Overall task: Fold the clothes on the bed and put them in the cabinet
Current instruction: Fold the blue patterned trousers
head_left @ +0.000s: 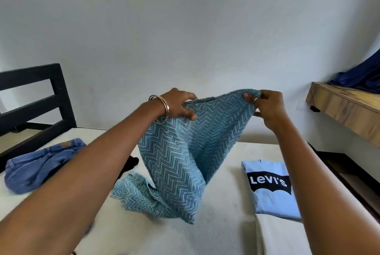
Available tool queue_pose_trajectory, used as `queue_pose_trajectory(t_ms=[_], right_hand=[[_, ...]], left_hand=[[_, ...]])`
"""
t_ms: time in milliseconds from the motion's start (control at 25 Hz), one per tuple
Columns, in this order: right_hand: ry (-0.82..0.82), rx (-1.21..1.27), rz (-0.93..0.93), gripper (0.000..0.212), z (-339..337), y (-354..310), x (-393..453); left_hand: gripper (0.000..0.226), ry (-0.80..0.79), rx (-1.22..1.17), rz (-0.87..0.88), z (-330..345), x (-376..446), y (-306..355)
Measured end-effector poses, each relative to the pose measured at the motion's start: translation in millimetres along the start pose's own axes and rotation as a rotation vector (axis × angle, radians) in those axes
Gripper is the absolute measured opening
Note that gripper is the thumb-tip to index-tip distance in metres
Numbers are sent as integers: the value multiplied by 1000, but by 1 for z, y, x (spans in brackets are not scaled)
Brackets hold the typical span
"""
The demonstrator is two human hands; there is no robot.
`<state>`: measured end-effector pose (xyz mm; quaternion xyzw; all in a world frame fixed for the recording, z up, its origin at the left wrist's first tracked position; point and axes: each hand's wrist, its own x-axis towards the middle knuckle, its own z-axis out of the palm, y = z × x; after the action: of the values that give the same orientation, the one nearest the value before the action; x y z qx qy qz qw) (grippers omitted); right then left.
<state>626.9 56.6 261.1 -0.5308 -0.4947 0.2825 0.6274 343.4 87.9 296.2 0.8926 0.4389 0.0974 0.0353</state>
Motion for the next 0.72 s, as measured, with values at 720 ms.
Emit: queue_pose_trajectory(t_ms=[720], right_hand=[[266, -340, -398, 28, 34, -37, 4]], left_hand=[[56, 215, -383, -213, -39, 18, 9]])
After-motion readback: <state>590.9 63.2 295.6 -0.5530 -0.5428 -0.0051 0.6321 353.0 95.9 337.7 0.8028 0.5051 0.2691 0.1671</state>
